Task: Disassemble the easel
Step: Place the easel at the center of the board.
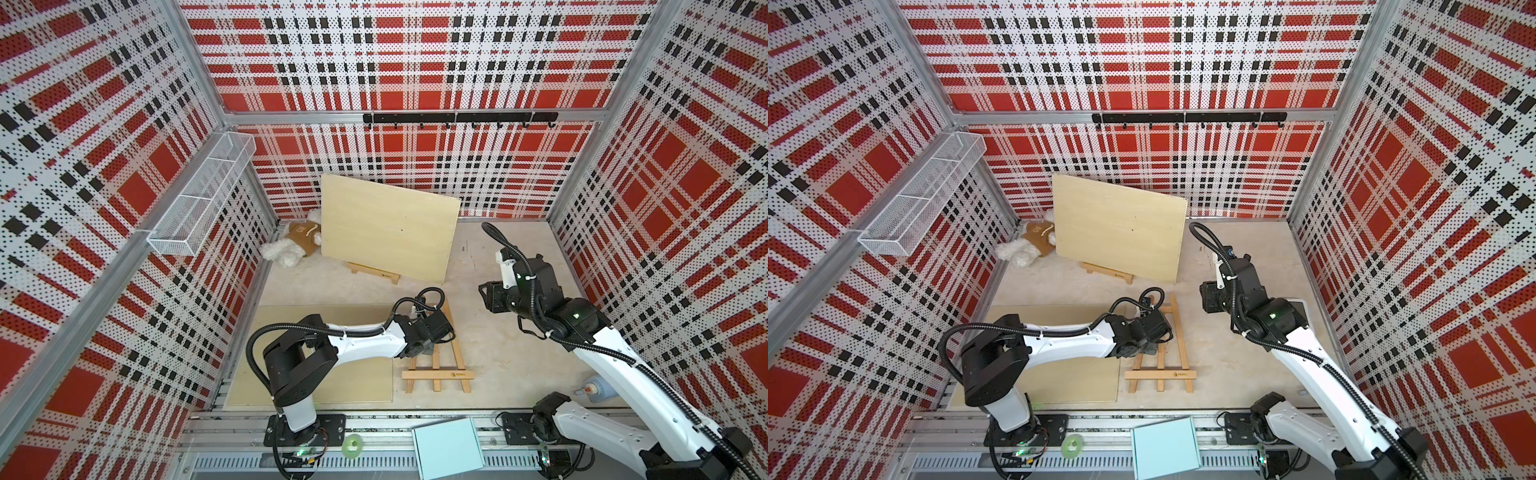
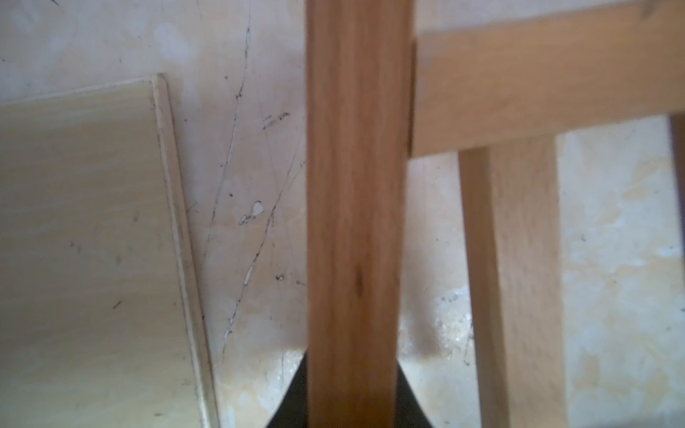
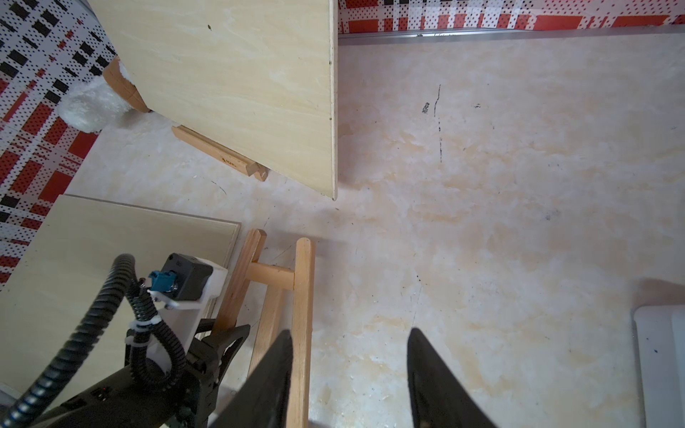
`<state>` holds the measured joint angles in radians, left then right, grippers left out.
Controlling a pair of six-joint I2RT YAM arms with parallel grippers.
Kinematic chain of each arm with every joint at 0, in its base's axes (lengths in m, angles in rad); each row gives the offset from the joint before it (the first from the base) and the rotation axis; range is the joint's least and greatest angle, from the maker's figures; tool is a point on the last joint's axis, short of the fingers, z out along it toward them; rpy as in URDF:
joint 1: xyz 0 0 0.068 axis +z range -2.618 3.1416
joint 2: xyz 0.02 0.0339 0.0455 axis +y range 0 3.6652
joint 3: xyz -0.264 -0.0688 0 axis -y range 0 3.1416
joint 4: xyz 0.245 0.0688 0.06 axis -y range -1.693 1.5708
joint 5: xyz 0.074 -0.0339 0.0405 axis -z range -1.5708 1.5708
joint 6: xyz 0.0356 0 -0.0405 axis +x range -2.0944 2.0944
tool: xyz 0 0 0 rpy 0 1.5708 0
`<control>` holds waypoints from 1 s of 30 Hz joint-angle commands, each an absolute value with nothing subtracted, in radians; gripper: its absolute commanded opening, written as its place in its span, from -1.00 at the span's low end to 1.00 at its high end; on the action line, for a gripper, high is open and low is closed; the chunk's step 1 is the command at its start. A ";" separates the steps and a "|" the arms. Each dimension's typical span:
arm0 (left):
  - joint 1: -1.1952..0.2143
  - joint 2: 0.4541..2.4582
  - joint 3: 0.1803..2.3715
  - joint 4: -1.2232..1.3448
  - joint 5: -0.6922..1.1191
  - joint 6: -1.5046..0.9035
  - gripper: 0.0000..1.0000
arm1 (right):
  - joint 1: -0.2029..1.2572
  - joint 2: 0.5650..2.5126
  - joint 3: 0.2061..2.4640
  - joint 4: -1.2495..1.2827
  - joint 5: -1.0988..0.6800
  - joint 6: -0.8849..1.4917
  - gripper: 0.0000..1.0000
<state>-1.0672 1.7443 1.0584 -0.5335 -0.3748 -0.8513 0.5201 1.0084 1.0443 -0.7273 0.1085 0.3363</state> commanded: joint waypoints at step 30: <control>-0.533 1.269 0.885 -0.235 -0.057 -0.608 0.36 | 0.323 1.278 1.011 -0.098 -0.234 0.436 0.38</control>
<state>-0.6254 1.3010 0.9573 -0.3885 -0.2371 -0.6441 0.3305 1.2472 1.0019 -0.2874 -0.1955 0.4168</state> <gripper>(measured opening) 0.675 0.683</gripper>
